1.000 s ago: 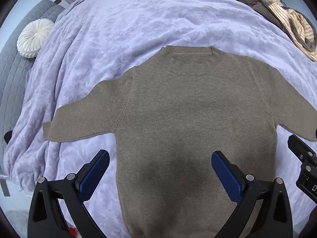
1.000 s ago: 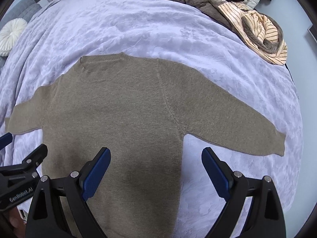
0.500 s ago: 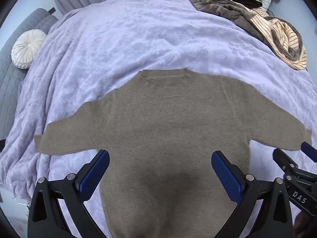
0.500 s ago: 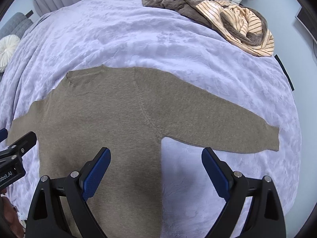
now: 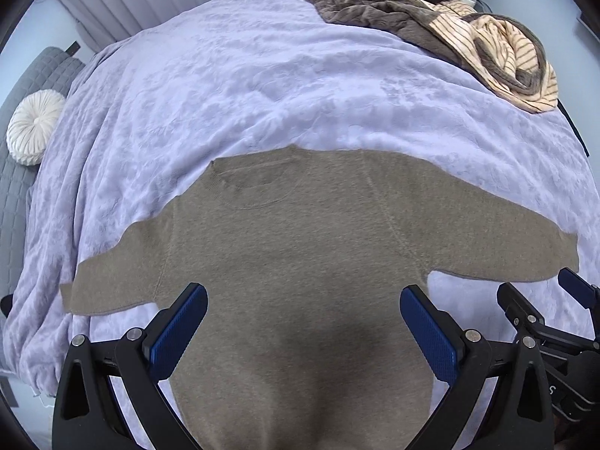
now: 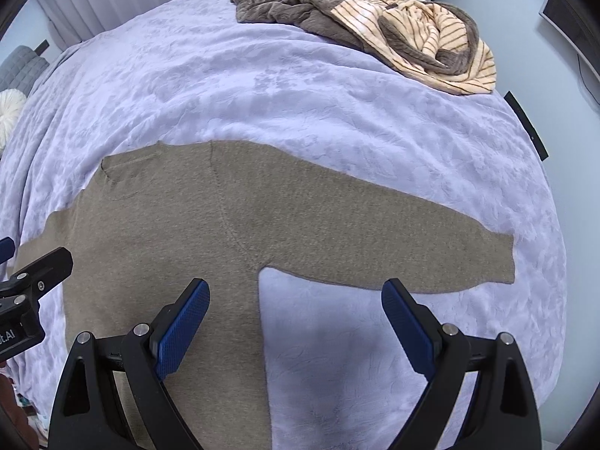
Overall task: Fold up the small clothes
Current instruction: 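Grasp the cuff of the sweater sleeve with the right gripper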
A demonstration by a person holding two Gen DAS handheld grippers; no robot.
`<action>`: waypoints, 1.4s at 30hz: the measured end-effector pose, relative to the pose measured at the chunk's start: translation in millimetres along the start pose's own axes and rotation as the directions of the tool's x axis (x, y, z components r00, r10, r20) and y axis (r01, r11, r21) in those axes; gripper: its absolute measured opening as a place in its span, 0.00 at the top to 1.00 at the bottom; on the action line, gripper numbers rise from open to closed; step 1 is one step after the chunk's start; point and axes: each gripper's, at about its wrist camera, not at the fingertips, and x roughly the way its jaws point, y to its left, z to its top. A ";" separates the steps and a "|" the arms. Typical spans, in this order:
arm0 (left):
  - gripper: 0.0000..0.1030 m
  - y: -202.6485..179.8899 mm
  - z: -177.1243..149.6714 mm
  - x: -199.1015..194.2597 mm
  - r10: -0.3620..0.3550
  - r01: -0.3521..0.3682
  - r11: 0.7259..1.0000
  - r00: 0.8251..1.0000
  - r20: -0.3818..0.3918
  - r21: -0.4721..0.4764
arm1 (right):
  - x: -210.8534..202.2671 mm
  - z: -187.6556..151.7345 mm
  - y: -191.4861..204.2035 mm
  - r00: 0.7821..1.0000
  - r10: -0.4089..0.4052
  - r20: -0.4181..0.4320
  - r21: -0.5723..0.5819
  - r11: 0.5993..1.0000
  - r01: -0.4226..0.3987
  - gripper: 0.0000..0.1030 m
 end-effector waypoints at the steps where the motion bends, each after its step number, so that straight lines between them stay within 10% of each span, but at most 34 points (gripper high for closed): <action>1: 0.00 -6.9 2.0 0.3 -0.002 0.002 1.000 1.000 -0.001 0.010 | 1.0 -0.2 -5.4 1.000 -0.003 -0.001 0.008 1.000 0.003 0.08; 26: 0.00 -161.3 23.8 29.9 -0.002 0.019 0.958 0.998 -0.059 0.287 | 106.2 -19.9 -223.3 0.974 -0.163 -0.160 0.318 0.925 0.207 0.08; 36: 0.00 -154.0 21.9 31.6 0.017 0.004 0.960 0.997 -0.072 0.280 | 141.6 -38.9 -300.1 0.997 0.030 0.075 0.644 0.761 -0.072 0.09; 38: 0.00 -150.1 22.5 32.4 0.021 0.001 0.963 0.997 -0.076 0.269 | 140.4 -31.4 -299.9 0.991 0.054 0.126 0.621 0.774 -0.121 0.21; 40: 0.00 -146.1 23.3 34.2 0.025 -0.002 0.966 0.996 -0.084 0.258 | 142.7 -21.9 -293.0 0.986 0.089 0.141 0.551 0.821 -0.153 0.64; 42: 0.00 -141.6 23.5 34.7 0.024 -0.001 0.969 0.996 -0.091 0.247 | 146.0 -15.6 -292.3 0.974 0.168 0.155 0.523 0.822 -0.225 0.85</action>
